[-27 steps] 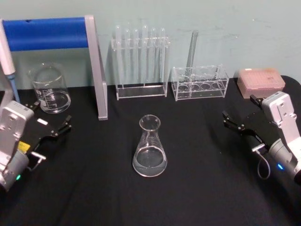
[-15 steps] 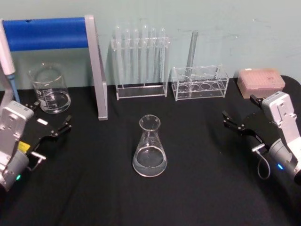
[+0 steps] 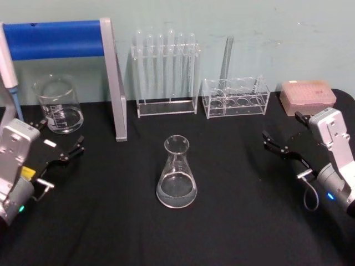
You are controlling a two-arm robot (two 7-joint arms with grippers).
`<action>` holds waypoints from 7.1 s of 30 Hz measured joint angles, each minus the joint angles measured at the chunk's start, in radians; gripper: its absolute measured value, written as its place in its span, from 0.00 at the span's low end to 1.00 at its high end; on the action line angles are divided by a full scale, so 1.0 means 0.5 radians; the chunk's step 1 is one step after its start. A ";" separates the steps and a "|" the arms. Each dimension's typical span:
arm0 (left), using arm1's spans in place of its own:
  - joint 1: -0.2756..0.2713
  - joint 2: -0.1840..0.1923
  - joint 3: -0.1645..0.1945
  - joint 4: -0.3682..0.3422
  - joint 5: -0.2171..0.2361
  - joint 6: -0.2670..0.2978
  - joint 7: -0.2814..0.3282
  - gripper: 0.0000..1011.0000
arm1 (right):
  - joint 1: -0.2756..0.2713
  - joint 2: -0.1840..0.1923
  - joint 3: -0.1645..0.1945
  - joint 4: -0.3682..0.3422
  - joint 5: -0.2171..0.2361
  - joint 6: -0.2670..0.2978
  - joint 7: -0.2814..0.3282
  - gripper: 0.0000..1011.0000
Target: Grasp the erlenmeyer flask with one hand, shake it three times, then place it back.
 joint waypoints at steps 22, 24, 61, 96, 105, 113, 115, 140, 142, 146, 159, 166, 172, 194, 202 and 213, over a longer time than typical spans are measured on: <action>0.000 0.000 0.000 0.000 0.000 0.000 0.000 0.99 | -0.002 -0.001 0.006 0.000 0.000 0.000 0.009 0.99; 0.000 0.000 0.000 0.000 0.000 0.000 0.000 0.99 | -0.013 -0.003 0.018 -0.012 0.011 -0.001 0.041 0.99; 0.000 0.000 0.000 0.000 0.000 0.000 0.000 0.99 | -0.222 -0.092 0.011 -0.305 0.474 0.005 0.980 0.99; 0.000 0.000 0.000 0.000 0.000 0.000 0.000 0.99 | 0.170 -0.511 -0.087 0.166 0.257 -0.025 1.172 0.99; 0.000 0.000 0.000 0.000 0.000 0.000 0.000 0.99 | 0.204 -0.555 -0.084 0.212 0.256 -0.028 1.166 0.99; 0.000 0.000 0.000 0.000 0.000 0.000 0.000 0.99 | 0.200 -0.550 -0.083 0.209 0.256 -0.028 1.166 0.99; 0.000 0.000 0.000 0.000 0.000 0.000 0.000 0.99 | 0.199 -0.549 -0.083 0.208 0.257 -0.028 1.166 0.96; 0.000 0.000 0.000 0.000 0.000 0.000 0.000 0.99 | 0.190 -0.543 -0.078 0.192 0.265 -0.025 1.167 0.45; 0.000 0.000 0.000 0.000 0.000 0.000 0.000 0.99 | 0.185 -0.541 -0.070 0.177 0.269 -0.022 1.163 0.45; 0.000 0.000 0.000 0.000 0.000 0.000 0.000 0.99 | 0.169 -0.530 -0.035 0.084 0.274 0.027 1.106 0.44; 0.000 0.000 0.000 0.000 0.000 0.000 0.000 0.99 | 0.108 -0.503 0.096 -0.269 0.251 0.212 0.853 0.44; 0.000 0.000 0.000 0.000 0.000 0.000 0.000 0.99 | 0.076 -0.506 0.138 -0.372 0.198 0.236 0.774 0.44; 0.000 0.000 0.000 0.000 0.000 0.000 0.000 0.99 | 0.062 -0.520 0.162 -0.394 0.181 0.247 0.761 0.44; 0.000 0.000 0.000 0.000 0.000 0.000 0.000 0.99 | 0.044 -0.555 0.120 -0.398 0.171 0.282 0.829 0.45; 0.000 0.000 0.000 0.000 0.000 0.000 0.000 0.99 | 0.037 -0.560 0.026 -0.437 0.196 0.289 0.912 0.44; 0.000 0.000 0.000 0.000 0.000 0.000 0.000 0.99 | 0.028 -0.541 -0.149 -0.517 0.241 0.306 1.041 0.45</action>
